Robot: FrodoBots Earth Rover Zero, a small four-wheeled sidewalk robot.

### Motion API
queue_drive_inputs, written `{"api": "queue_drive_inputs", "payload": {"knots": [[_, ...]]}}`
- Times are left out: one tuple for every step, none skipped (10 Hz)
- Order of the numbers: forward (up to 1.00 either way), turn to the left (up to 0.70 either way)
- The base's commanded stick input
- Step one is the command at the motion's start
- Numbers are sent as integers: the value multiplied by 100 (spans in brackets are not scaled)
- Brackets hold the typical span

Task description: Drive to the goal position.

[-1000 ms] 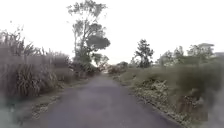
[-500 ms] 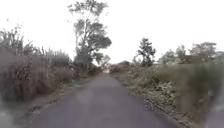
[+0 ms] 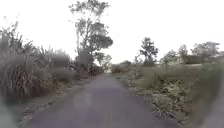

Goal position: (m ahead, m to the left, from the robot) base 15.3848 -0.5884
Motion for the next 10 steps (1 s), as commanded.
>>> {"api": "queue_drive_inputs", "payload": {"knots": [[50, 1], [50, 1], [50, 1], [50, 1], [50, 1], [50, 1], [50, 1], [50, 1], [50, 1], [50, 1]]}}
